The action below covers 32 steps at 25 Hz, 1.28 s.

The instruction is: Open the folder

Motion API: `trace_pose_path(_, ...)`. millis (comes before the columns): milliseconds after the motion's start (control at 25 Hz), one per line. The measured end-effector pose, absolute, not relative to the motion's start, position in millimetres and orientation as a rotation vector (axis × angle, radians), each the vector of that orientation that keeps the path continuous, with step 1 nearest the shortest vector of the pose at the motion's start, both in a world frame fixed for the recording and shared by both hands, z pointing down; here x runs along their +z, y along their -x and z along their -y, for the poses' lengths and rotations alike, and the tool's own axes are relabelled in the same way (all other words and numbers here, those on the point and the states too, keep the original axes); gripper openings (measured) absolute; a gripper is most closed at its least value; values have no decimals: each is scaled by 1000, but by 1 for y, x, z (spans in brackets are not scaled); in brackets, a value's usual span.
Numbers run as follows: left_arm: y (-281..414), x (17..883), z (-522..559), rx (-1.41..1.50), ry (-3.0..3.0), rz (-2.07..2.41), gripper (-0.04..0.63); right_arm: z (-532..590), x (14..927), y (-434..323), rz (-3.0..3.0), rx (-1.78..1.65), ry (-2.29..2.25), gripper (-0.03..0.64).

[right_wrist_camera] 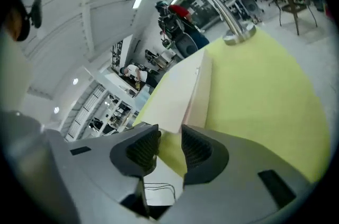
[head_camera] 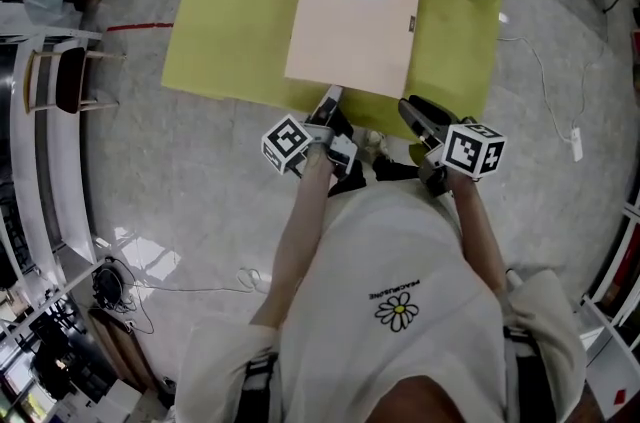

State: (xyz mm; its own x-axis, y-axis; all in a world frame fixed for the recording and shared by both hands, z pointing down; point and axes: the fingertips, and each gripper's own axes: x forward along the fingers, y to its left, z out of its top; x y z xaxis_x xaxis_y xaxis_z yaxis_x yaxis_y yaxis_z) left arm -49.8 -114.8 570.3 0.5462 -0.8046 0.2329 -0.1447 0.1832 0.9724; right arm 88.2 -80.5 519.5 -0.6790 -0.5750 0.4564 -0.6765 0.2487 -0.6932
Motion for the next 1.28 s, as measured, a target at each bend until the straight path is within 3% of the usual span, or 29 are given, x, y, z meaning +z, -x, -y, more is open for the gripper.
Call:
trace_pose_path(240, 49, 571, 115, -573, -1355, 946, 189, 78, 537, -76, 2325, 1895, -1118, 109)
trace_pose_path(400, 49, 570, 115, -557, -1377, 950, 184, 87, 526, -68, 2422, 2068, -1040, 81)
trace_pose_path(640, 49, 568, 116, -543, -1399, 961, 183, 96, 518, -74, 2441, 2179, -1055, 80)
trace_pose_path(960, 49, 568, 116, -483, -1432, 982, 189, 98, 533, -80, 2372, 2297, -1098, 17)
trace_pose_path(1120, 51, 568, 116, -443, -1472, 1037, 190, 99, 514, -74, 2462, 2149, -1048, 14)
trace_pose_path(1280, 49, 569, 115, -449, -1472, 1032, 190, 99, 508, -78, 2426, 1682, -1070, 14)
